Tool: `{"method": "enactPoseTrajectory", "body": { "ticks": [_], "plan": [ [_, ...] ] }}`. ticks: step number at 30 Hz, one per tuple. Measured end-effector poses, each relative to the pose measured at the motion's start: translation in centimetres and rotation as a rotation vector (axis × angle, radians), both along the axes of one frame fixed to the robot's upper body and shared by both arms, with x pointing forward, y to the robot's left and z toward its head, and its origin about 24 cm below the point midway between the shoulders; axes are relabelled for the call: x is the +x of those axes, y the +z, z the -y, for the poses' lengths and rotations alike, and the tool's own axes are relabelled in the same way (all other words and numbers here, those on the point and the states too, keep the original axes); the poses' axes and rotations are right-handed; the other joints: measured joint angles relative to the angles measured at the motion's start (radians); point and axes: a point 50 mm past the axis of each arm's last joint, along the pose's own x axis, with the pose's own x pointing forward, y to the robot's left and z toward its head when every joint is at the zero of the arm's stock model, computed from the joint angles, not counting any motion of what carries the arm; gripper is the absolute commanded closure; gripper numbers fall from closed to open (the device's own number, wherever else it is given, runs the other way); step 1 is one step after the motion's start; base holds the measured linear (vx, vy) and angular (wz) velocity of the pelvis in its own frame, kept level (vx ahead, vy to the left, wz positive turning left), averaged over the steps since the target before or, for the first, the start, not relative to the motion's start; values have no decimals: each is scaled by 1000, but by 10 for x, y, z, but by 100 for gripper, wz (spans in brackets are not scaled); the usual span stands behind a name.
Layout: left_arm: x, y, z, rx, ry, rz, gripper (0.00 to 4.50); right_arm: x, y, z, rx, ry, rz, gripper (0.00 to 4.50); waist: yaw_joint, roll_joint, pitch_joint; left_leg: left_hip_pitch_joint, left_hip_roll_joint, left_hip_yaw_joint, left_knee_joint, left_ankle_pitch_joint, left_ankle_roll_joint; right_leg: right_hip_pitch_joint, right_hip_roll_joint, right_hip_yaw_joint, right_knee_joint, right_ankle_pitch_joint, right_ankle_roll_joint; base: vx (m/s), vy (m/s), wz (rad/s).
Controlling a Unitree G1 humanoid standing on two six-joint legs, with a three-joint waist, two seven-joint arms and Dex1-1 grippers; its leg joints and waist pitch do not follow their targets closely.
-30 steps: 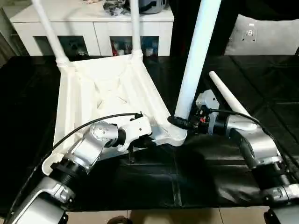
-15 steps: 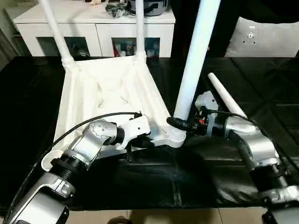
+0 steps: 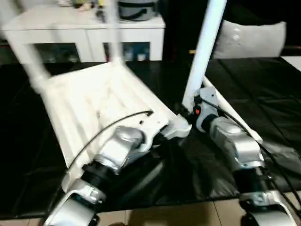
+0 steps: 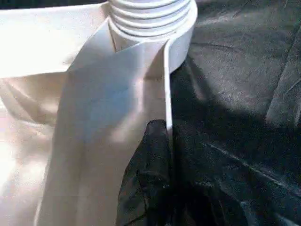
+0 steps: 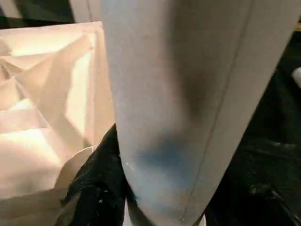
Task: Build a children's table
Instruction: Rotate leg to tighten
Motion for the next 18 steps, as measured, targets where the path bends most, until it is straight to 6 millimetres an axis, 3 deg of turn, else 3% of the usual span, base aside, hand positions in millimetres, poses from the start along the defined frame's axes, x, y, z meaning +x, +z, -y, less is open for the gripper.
{"method": "enactPoseTrajectory", "body": {
  "ticks": [11,12,14,16,18],
  "plan": [
    [0,-1,-13,36,-2,56,450,5,1,-5,-19,15,1,265,-8,-1,1,1,-1,-1,-7,0,0,-4,0,-1,-12,0,0,0,0,0],
    [0,-1,-13,37,-3,59,450,6,1,-5,-18,20,6,210,-9,-2,1,1,0,-1,-7,0,0,-4,0,-1,-12,0,0,0,0,0],
    [0,-1,-14,35,-9,63,450,6,-3,-3,-17,28,-8,196,-9,-3,2,0,-1,-1,-8,0,0,-5,0,-1,-12,0,0,0,0,0],
    [0,0,-14,24,-24,69,450,0,-19,1,-8,32,-61,175,-5,-3,6,-2,-1,0,-8,0,0,-7,0,-1,-12,0,-1,0,0,0],
    [0,2,-16,21,-34,75,450,0,-16,6,-15,64,-44,146,-1,-2,6,-5,-1,1,-9,0,0,-9,0,0,-11,4,-4,0,0,0]
  ]
}}
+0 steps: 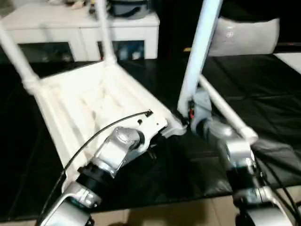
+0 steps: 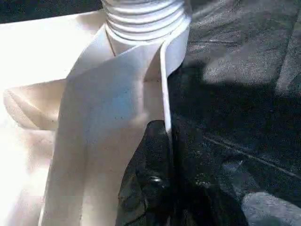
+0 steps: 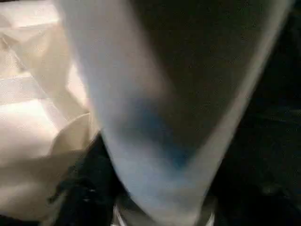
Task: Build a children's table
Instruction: Rotate leg to tighten
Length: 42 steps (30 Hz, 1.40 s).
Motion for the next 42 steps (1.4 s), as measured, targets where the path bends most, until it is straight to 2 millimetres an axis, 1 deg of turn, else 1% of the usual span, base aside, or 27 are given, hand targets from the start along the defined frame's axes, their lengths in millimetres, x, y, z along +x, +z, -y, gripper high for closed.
{"method": "enactPoseTrajectory", "body": {
  "ticks": [2,3,4,7,8,9,10,11,12,15,16,17,19,21,27,33,34,35,36,37,39,42],
  "plan": [
    [0,1,-1,-7,-22,10,450,-4,0,7,-12,53,12,139,8,-1,0,-5,0,0,0,0,0,2,0,0,0,9,-3,0,0,0],
    [1,3,-3,-13,-36,13,450,-8,-2,13,-9,87,10,121,13,-1,0,-9,0,1,1,0,0,-1,0,1,0,18,-3,0,0,0],
    [2,3,-4,-17,-44,16,450,-11,-3,17,-5,107,9,121,16,-1,0,-12,0,3,3,0,0,-3,0,2,0,28,-3,0,0,0],
    [5,7,-10,-12,-73,35,450,-21,-7,30,-9,175,-11,91,32,-1,0,-17,5,4,2,1,1,-10,1,0,2,35,1,0,0,0],
    [7,8,-12,-6,-79,41,450,-23,-8,34,-11,192,-18,91,33,2,0,-19,6,4,2,1,1,-12,3,-1,2,35,1,0,0,0],
    [8,10,-16,1,-82,47,450,-26,-9,39,-14,213,-25,77,34,5,0,-21,7,4,2,2,2,-13,4,-1,2,34,1,0,0,0],
    [9,11,-19,6,-91,51,450,-29,-7,43,-11,238,-22,77,34,7,0,-22,8,4,2,2,3,-14,4,-2,2,33,1,0,0,0],
    [10,11,-22,10,-101,54,450,-31,-5,47,-12,262,-14,60,34,7,0,-23,8,4,2,2,3,-15,4,-2,3,32,1,0,0,0],
    [10,11,-25,15,-115,57,450,-33,0,53,-15,287,3,60,34,8,0,-23,9,4,2,2,4,-16,5,-2,3,31,0,0,0,0],
    [10,12,-34,29,-172,72,450,-35,12,62,-28,355,54,34,35,8,0,-24,9,4,3,3,5,-16,5,-3,3,31,-1,0,0,0],
    [10,12,-37,33,-189,76,450,-35,15,65,-31,369,64,34,37,8,0,-24,10,4,3,2,4,-16,5,-3,3,31,-1,0,0,0],
    [9,12,-40,37,-203,77,450,-35,17,67,-33,378,73,17,37,7,0,-25,10,4,4,2,4,-16,5,-3,3,31,-1,0,0,0],
    [6,12,-45,41,-262,76,450,-38,21,72,-39,437,78,4,45,9,0,-26,10,5,6,2,4,-16,4,-5,4,31,-1,0,0,0],
    [4,12,-46,41,-306,71,450,-40,25,76,-53,489,77,4,58,9,0,-28,10,5,10,2,4,-15,3,-5,6,31,-1,0,0,0],
    [-2,13,-52,78,-433,50,450,-43,27,65,-119,699,79,4,72,9,0,-28,11,8,18,2,4,-15,0,-6,13,31,-2,0,0,0],
    [-8,13,-45,79,-521,25,450,-36,22,52,-119,768,75,4,89,9,0,-28,13,11,23,2,4,-15,-1,-5,19,31,-3,0,0,0],
    [-9,13,-43,79,-530,24,450,-36,21,51,-117,776,75,19,90,9,0,-28,14,12,24,2,4,-15,-1,-5,20,31,-3,0,0,0],
    [-9,12,-43,79,-537,23,450,-36,20,50,-114,785,69,19,91,9,0,-28,15,14,24,2,4,-15,-1,-5,20,31,-3,0,0,0],
    [-10,12,-42,78,-542,24,450,-36,18,49,-114,800,65,29,91,9,0,-28,15,15,25,2,4,-15,-2,-5,20,31,-3,0,0,0],
    [-10,13,-42,78,-545,23,450,-36,18,49,-114,811,63,29,91,9,0,-28,16,16,26,2,4,-15,-2,-5,20,31,-3,0,0,0],
    [-10,13,-42,78,-549,22,450,-36,16,48,-110,831,51,55,89,9,0,-28,16,17,27,2,4,-15,-2,-4,21,31,-3,0,0,0],
    [-10,13,-42,77,-553,22,450,-38,13,47,-94,866,22,72,90,9,0,-29,16,17,27,2,4,-15,-2,-5,21,31,-3,0,0,0]
  ]
}}
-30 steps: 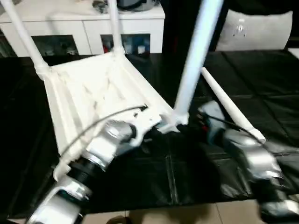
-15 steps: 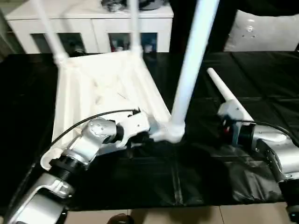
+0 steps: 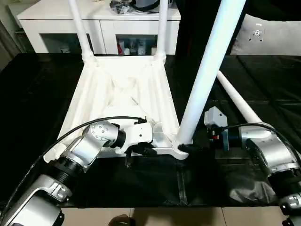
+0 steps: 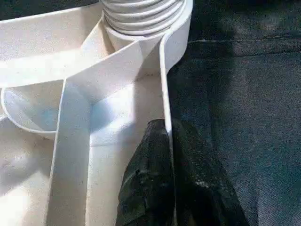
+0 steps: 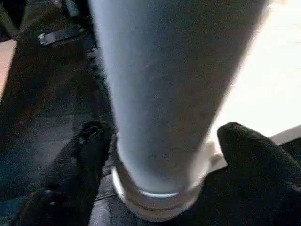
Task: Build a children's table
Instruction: Rotate leg to tighten
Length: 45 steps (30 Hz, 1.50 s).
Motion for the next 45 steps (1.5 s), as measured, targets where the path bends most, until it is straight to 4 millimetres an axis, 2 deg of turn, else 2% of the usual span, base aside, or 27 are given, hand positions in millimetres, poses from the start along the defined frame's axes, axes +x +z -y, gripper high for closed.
{"method": "enactPoseTrajectory", "body": {
  "ticks": [7,10,11,16,20,23,25,30,35,36,38,44,45],
  "plan": [
    [0,0,0,1,-5,-5,450,1,-3,0,13,7,-31,133,1,0,0,0,1,0,0,0,0,0,0,-1,0,0,0,0,0,0],
    [-1,0,0,0,-11,-10,450,0,-3,1,19,6,-39,145,2,0,0,0,1,0,0,0,0,0,0,-1,0,0,0,0,0,0],
    [-1,0,0,0,-11,-11,450,0,-3,1,19,7,-41,169,2,0,0,0,1,0,0,0,0,0,0,-1,0,0,0,0,0,0],
    [-2,0,0,-7,-2,-30,450,-2,-4,1,36,1,-71,180,2,0,0,0,1,0,1,0,0,0,0,-1,2,0,0,0,0,0],
    [-3,-2,2,-38,76,-83,450,-4,-8,-3,75,-65,-117,187,-1,1,-1,1,1,1,2,0,0,0,0,0,3,0,0,0,0,0],
    [3,-5,8,-66,217,-97,450,4,-11,-9,90,-229,-124,188,-14,0,-1,6,1,1,4,0,0,1,0,2,7,0,0,0,0,0],
    [5,-7,14,-83,301,-108,450,11,-14,-13,103,-340,-120,188,-39,0,-1,11,1,2,4,0,0,2,0,3,7,-2,3,0,0,0],
    [12,-10,36,-114,530,-109,450,30,-17,-29,128,-638,-113,189,-78,0,0,17,1,0,3,0,0,3,0,2,9,-3,5,0,0,0],
    [11,-9,52,-124,615,-92,450,36,-19,-34,131,-750,-64,189,-87,0,0,17,1,0,2,0,0,2,0,2,8,-3,5,0,0,0],
    [11,-9,53,-124,616,-89,450,36,-19,-34,135,-751,-60,154,-87,0,0,16,1,0,2,0,0,2,0,2,8,-3,5,0,0,0],
    [10,-8,53,-127,613,-86,450,34,-19,-33,149,-751,-59,119,-86,0,0,16,1,0,0,0,0,2,0,2,7,-3,5,0,0,0],
    [8,-8,53,-135,560,-44,450,29,-19,-26,164,-708,-40,73,-78,2,0,14,1,0,-4,0,0,2,1,0,2,1,-1,0,0,0],
    [8,-8,51,-131,544,-31,450,27,-17,-20,163,-690,-36,68,-74,3,1,13,1,0,-5,0,0,2,1,0,2,1,-1,0,0,0]
  ]
}}
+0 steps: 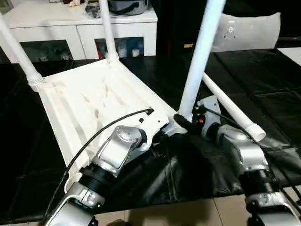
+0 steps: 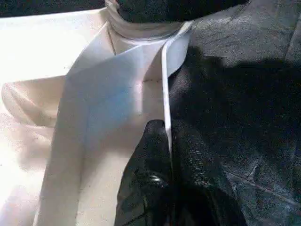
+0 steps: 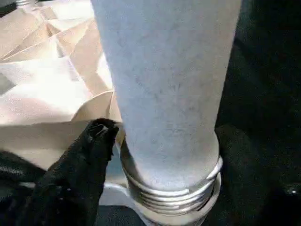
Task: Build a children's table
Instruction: Rotate leg to tighten
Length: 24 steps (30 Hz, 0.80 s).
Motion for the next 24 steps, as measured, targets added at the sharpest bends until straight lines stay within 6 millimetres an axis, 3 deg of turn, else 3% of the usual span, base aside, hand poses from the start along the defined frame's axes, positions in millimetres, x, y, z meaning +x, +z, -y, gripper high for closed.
{"method": "enactPoseTrajectory", "body": {
  "ticks": [6,9,12,21,24],
  "plan": [
    [0,3,-16,15,-115,43,450,-12,9,25,-20,173,22,13,28,6,3,-8,1,0,-2,0,0,-8,0,-3,0,0,0,0,0,0],
    [0,5,-28,34,-199,80,450,-17,16,34,-56,288,44,6,38,6,3,-18,2,0,1,0,1,-17,0,-3,2,1,-1,0,0,0],
    [-3,6,-39,41,-274,78,450,-21,25,41,-111,393,85,6,53,6,3,-20,2,0,3,-1,3,-18,0,-4,3,0,-1,0,0,0],
    [-12,6,-54,79,-496,66,450,-34,25,30,-141,675,62,6,84,6,3,-20,3,1,10,-2,3,-16,-2,-4,8,0,-1,0,0,0],
    [-14,6,-54,79,-539,46,450,-34,21,28,-150,710,40,45,85,6,3,-19,3,1,13,-2,3,-16,-3,-4,11,0,-1,0,0,0]
  ]
}}
